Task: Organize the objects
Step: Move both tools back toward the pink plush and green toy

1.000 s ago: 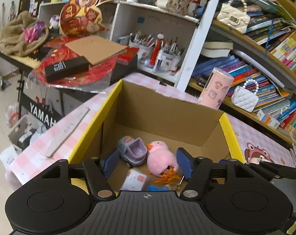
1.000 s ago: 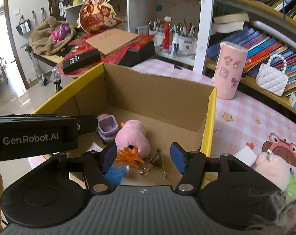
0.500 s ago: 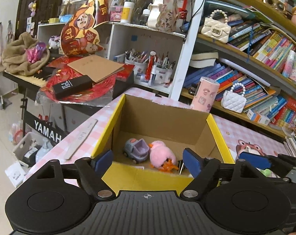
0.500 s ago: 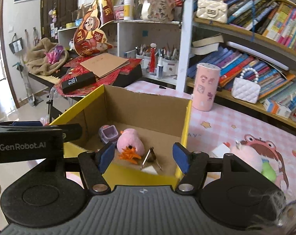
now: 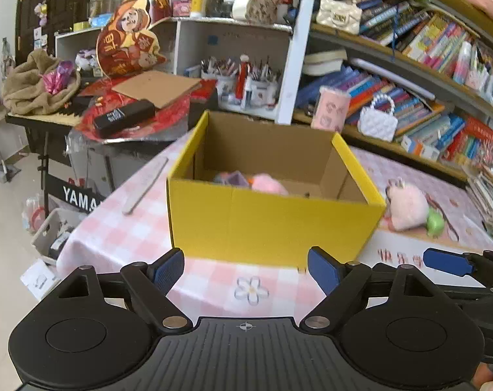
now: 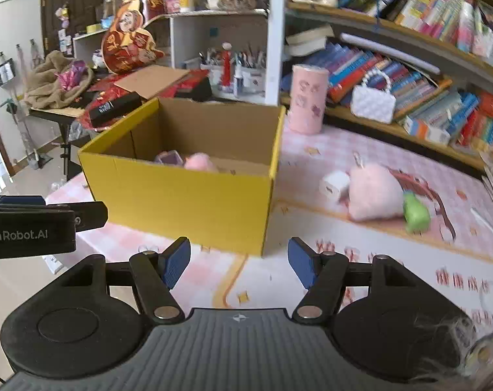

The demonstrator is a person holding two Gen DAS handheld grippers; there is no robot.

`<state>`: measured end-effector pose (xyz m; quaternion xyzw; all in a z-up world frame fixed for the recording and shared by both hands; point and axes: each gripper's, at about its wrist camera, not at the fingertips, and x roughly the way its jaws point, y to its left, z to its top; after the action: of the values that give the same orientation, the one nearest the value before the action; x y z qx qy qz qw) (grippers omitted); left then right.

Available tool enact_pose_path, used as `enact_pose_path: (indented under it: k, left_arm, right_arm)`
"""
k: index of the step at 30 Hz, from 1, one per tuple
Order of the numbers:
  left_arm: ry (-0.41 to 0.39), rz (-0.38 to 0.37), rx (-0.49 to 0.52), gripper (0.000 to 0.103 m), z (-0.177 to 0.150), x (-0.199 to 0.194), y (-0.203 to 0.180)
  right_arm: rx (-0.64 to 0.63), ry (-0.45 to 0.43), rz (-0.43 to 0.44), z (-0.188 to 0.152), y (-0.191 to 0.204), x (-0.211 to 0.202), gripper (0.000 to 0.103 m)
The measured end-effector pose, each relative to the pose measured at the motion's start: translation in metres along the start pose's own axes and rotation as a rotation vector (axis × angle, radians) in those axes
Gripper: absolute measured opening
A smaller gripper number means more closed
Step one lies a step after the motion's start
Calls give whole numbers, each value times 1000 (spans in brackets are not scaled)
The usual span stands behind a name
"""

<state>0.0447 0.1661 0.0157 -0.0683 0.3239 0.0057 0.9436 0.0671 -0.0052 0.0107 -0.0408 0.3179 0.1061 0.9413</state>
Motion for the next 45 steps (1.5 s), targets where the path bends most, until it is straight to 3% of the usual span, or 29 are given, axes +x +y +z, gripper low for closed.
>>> enact_pose_path:
  k: [6,17,31,39,45]
  left_arm:
    - [45,-27,21,86,-18,-5,-7]
    - [123,-132,102,86,-43,-5,-43]
    - [168,-252,224,86,-44,16,-110]
    - [193,-291,262,86,-39,38,-163]
    - [212,-271,261,87,-31,60,-195]
  right_arm:
    - [31,15,-55,-22,-4,-15,71]
    - [117,58,-175,-59,-33,-38,73]
    - [244,91,-312,-80,-95,-51,76]
    - [278,117,-340,-79,-148,-43,76]
    - [277,137,-316,-72,-186,-26,76]
